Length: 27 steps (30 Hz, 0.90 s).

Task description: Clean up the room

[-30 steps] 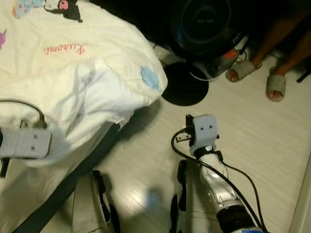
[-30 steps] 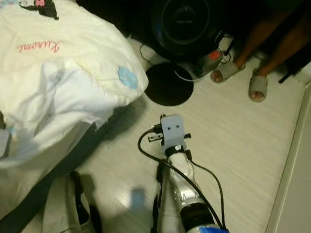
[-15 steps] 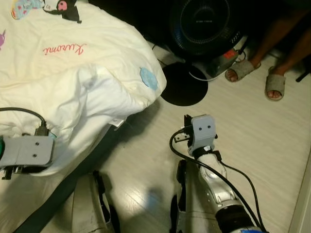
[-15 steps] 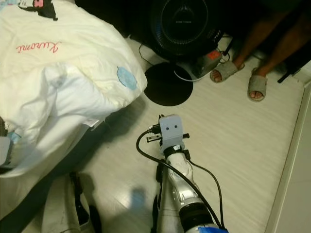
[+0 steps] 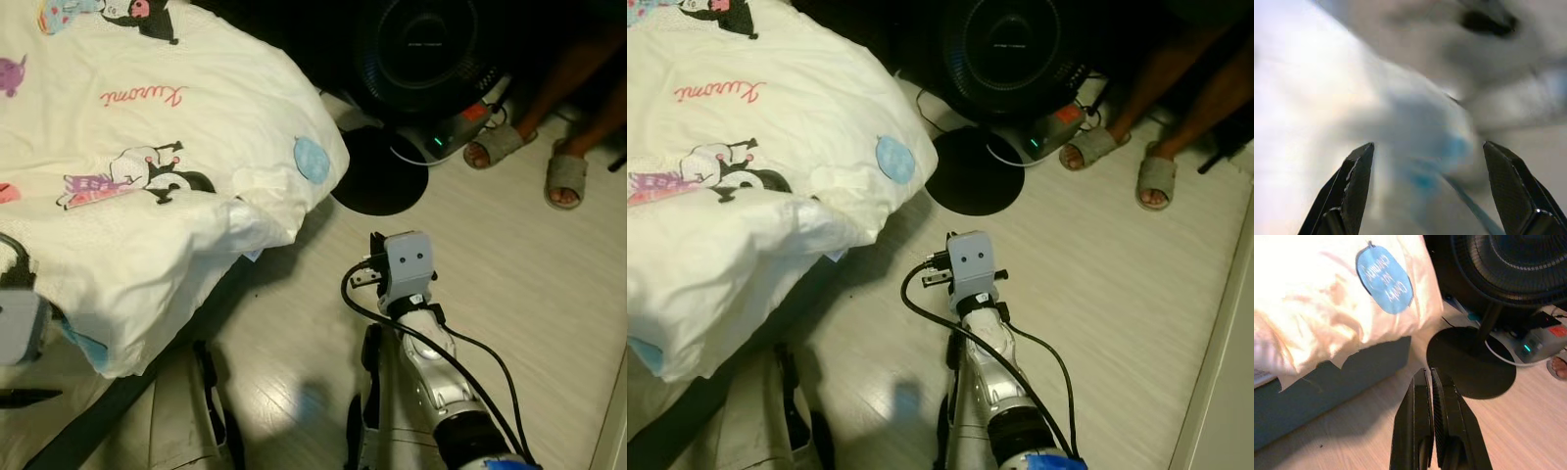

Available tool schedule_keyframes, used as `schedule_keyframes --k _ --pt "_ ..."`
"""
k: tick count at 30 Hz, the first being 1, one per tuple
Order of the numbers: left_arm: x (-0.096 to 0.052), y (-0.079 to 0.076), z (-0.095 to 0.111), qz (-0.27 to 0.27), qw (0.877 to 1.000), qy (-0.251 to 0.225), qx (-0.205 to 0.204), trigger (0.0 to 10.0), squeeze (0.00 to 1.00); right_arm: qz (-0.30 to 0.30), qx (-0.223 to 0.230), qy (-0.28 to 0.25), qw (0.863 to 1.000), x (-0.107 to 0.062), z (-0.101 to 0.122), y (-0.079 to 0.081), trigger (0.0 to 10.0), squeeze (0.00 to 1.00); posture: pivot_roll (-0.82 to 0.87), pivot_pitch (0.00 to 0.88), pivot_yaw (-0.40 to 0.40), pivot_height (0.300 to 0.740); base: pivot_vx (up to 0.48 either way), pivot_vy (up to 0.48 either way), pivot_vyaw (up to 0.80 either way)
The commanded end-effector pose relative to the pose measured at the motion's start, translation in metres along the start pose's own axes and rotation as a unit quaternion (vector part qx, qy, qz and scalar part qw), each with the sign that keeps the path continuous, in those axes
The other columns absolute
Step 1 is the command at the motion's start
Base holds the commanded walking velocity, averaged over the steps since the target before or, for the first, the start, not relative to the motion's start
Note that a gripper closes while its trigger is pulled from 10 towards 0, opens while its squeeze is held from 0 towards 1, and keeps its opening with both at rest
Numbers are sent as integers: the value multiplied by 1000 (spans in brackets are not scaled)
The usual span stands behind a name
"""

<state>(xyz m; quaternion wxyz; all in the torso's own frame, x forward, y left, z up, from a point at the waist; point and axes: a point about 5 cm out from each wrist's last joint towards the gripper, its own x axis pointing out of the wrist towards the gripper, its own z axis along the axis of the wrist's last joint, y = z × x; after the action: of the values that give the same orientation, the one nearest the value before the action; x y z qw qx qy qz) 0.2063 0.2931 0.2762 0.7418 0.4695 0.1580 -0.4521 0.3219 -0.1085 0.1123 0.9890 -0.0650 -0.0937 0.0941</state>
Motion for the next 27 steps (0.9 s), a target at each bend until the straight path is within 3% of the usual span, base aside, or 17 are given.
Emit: schedule_keyframes --k 1,2,3,4,6,8,10,11,12,13,14,15,16,18,20,22,27 --pt "2 5 4 27 999 -18 -17 10000 0 8 5 15 1000 -5 -8 4 10000 0 72 280 -14 527 0 0 0" --pt "2 5 4 27 999 -18 -17 10000 0 8 5 15 1000 -5 -8 4 10000 0 72 280 -14 527 0 0 0" --pt "7 22 7 95 995 -25 -20 10000 0 8 5 14 1000 -3 -7 4 10000 0 65 276 -18 527 0 0 0" --pt "7 22 7 95 995 -25 -20 10000 0 8 5 14 1000 -3 -7 4 10000 0 65 276 -18 527 0 0 0" --pt "18 39 14 160 985 -56 -32 10000 0 7 3 12 1000 -2 -6 2 10000 0 56 272 -16 527 0 0 0" --pt "18 39 14 160 985 -56 -32 10000 0 7 3 12 1000 -2 -6 2 10000 0 56 272 -16 527 0 0 0" --pt "55 39 10 203 976 -51 -58 10000 0 3 2 13 1000 -5 -8 -1 10000 0 47 269 -14 527 0 0 0" --pt "55 39 10 203 976 -51 -58 10000 0 3 2 13 1000 -5 -8 -1 10000 0 47 269 -14 527 0 0 0" --pt "75 38 4 226 971 -29 -74 10000 0 1 0 14 1000 -6 -9 -2 10000 0 44 269 -10 527 0 0 0" --pt "75 38 4 226 971 -29 -74 10000 0 1 0 14 1000 -6 -9 -2 10000 0 44 269 -10 527 0 0 0" --pt "90 37 0 238 968 -6 -83 10000 0 1 0 15 1000 -6 -9 -2 10000 0 41 269 -10 527 0 0 0" --pt "90 37 0 238 968 -6 -83 10000 0 1 0 15 1000 -6 -9 -2 10000 0 41 269 -10 527 0 0 0" --pt "103 33 -10 239 967 31 -83 10000 0 0 0 14 1000 -6 -9 -1 10000 0 35 270 -7 527 0 0 0" --pt "103 33 -10 239 967 31 -83 10000 0 0 0 14 1000 -6 -9 -1 10000 0 35 270 -7 527 0 0 0" --pt "115 17 -43 206 970 109 -72 10000 0 -3 1 13 1000 -6 -9 -2 10000 0 33 270 0 527 0 0 0" --pt "114 9 -58 193 968 142 -71 10000 0 -5 1 12 1000 -7 -9 -2 10000 0 30 270 2 527 0 0 0" --pt "108 7 -64 204 965 140 -82 10000 0 -9 1 10 1000 -8 -9 -5 10000 0 32 267 -1 527 0 0 0"
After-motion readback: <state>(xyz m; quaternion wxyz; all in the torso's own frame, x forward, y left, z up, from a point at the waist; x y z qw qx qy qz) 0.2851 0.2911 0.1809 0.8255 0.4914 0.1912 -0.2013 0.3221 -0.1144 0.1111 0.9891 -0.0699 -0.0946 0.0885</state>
